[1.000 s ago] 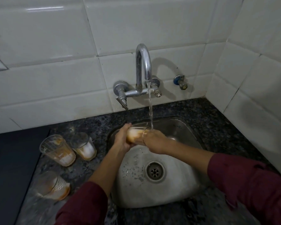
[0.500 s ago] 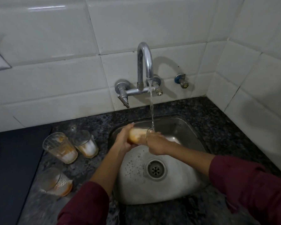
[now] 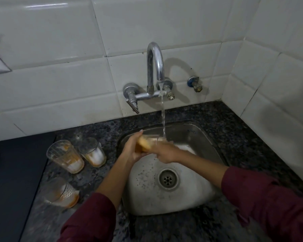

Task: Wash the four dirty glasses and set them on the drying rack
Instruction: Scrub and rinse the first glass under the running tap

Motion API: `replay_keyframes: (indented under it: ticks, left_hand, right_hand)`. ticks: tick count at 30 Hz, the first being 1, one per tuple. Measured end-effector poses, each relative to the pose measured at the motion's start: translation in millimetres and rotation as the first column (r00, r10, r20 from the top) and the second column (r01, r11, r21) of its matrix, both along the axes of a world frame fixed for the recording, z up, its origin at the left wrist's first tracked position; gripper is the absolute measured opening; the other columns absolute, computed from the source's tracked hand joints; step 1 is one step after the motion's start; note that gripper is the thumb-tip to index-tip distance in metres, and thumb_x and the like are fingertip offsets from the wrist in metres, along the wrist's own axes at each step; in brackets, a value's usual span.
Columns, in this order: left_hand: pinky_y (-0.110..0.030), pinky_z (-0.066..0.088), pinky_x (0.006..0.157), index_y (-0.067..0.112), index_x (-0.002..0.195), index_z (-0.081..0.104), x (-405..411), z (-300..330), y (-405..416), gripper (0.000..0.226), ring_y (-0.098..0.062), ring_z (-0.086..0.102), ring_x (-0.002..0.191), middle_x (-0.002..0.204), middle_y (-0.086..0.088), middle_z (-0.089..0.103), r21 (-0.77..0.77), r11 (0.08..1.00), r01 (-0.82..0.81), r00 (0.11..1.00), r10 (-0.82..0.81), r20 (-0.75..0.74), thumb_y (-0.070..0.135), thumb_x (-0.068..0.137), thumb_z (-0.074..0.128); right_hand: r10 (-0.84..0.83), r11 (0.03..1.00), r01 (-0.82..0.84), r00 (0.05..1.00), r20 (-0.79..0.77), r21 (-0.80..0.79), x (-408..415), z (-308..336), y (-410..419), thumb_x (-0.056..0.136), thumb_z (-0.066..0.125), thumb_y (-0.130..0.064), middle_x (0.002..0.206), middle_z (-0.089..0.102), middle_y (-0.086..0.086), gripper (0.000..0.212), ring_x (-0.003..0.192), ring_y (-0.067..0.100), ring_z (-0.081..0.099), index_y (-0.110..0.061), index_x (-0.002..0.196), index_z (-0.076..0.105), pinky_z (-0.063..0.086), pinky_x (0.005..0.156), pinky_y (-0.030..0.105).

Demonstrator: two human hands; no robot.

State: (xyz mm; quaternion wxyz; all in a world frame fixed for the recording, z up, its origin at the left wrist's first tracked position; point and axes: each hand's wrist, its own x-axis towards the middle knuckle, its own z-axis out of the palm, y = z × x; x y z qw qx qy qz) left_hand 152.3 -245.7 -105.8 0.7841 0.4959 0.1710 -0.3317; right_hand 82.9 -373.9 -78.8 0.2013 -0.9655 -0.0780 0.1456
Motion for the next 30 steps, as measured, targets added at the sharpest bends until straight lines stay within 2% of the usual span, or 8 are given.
replay_keyframes:
  ticks: [3,5,7,9,13,18,26,30]
  left_hand:
    - [-0.03,0.054,0.051,0.013,0.098,0.062,-5.6,0.3,-0.3,0.021,-0.022,0.067,0.067,0.082,-0.01,0.067,-0.042,0.999,0.003,0.997,0.0,0.079,0.031,0.087,0.061]
    - [-0.037,0.058,0.059,0.012,0.104,0.063,-5.4,-1.3,-1.8,0.025,-0.026,0.068,0.079,0.092,-0.014,0.068,0.007,0.999,-0.039,0.997,0.038,0.062,0.027,0.085,0.066]
    - [-0.047,0.058,0.069,0.009,0.113,0.061,-7.2,-2.1,-3.5,0.039,-0.032,0.066,0.096,0.107,-0.017,0.066,0.033,0.997,-0.065,0.998,0.065,0.004,0.029,0.081,0.071]
    - [-0.052,0.057,0.073,0.006,0.115,0.058,-10.8,-3.6,-4.4,0.045,-0.035,0.065,0.098,0.11,-0.02,0.065,0.033,0.997,-0.076,0.996,0.078,-0.048,0.031,0.08,0.073]
    - [-0.052,0.057,0.072,0.006,0.101,0.062,-16.5,-7.8,5.0,0.038,-0.032,0.065,0.088,0.094,-0.019,0.069,0.034,0.997,0.065,0.988,-0.06,-0.145,0.043,0.089,0.06]
    - [-0.024,0.049,0.061,0.011,0.081,0.069,-23.1,-17.7,22.3,0.017,-0.014,0.06,0.069,0.083,-0.009,0.066,0.523,0.806,0.278,0.882,-0.429,0.193,0.018,0.092,0.058]
    - [-0.04,0.057,0.053,0.01,0.126,0.055,-43.7,-23.6,31.8,0.052,-0.031,0.064,0.073,0.094,-0.02,0.065,0.173,0.747,0.642,0.766,-0.631,-0.122,0.05,0.095,0.042]
    - [-0.038,0.056,0.047,0.007,0.112,0.059,-48.7,-16.6,31.6,0.046,-0.03,0.066,0.062,0.082,-0.019,0.067,0.092,0.741,0.665,0.745,-0.648,-0.159,0.046,0.094,0.04]
  right_hand:
    - [0.042,0.671,0.262,0.921,-0.388,0.694,-3.5,2.1,3.6,0.086,0.039,0.015,0.13,0.05,0.001,0.061,0.114,0.013,0.05,-0.013,0.14,0.041,0.04,0.094,0.022]
    - [0.035,0.804,0.13,0.964,-0.265,0.581,-3.2,-2.5,1.9,0.084,0.044,0.01,0.137,0.05,0.004,0.062,0.122,0.018,0.05,-0.017,0.14,0.042,0.042,0.1,0.028]
    - [0.065,0.993,-0.058,0.995,-0.072,0.105,-6.3,-6.5,-1.3,0.088,0.045,0.002,0.126,0.057,0.013,0.047,0.114,0.028,0.055,-0.011,0.133,0.05,0.043,0.087,0.029]
    - [0.077,0.98,-0.07,0.997,0.031,-0.188,-7.6,-21.9,-5.7,0.089,0.046,-0.004,0.119,0.062,0.014,0.036,0.109,0.031,0.058,-0.007,0.123,0.058,0.043,0.08,0.03]
    - [-0.036,0.96,-0.031,0.972,0.233,0.278,-21.2,-30.2,-8.9,0.082,0.065,-0.007,0.124,0.064,0.005,0.036,0.114,0.015,0.056,-0.018,0.117,0.067,0.04,0.096,0.021]
    - [-0.124,0.644,0.202,0.979,-0.16,0.738,-42.8,-22.7,-14.2,0.08,0.067,0.002,0.087,0.073,-0.004,0.022,0.082,0.002,0.067,-0.009,0.097,0.073,0.052,0.08,0.019]
    - [-0.18,0.25,0.518,0.855,-0.487,0.818,-56.3,-36.4,1.3,0.084,0.064,-0.002,0.074,0.064,0.002,0.009,0.065,0.011,0.062,-0.011,0.086,0.064,0.05,0.052,0.024]
    - [-0.244,0.157,0.558,0.821,-0.516,0.815,-59.9,-40.5,6.3,0.085,0.064,-0.006,0.077,0.064,0.001,0.007,0.065,0.008,0.062,-0.012,0.088,0.064,0.048,0.052,0.021]
